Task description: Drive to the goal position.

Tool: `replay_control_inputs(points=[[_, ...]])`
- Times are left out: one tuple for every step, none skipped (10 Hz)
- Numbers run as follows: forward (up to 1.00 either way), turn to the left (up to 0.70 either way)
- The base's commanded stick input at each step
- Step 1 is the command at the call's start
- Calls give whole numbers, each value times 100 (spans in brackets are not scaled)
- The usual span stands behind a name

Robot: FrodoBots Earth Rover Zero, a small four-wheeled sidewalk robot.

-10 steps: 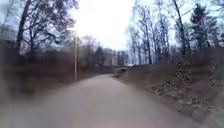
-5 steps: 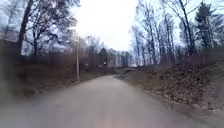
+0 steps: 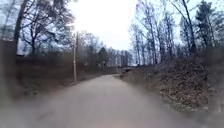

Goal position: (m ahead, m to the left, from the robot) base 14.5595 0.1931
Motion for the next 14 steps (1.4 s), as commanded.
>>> replay_control_inputs(points=[[100,0],[100,0],[100,0],[100,0],[100,0],[100,0],[100,40],[100,40],[100,40],[100,21],[100,0],[100,0],[100,0],[100,1]])
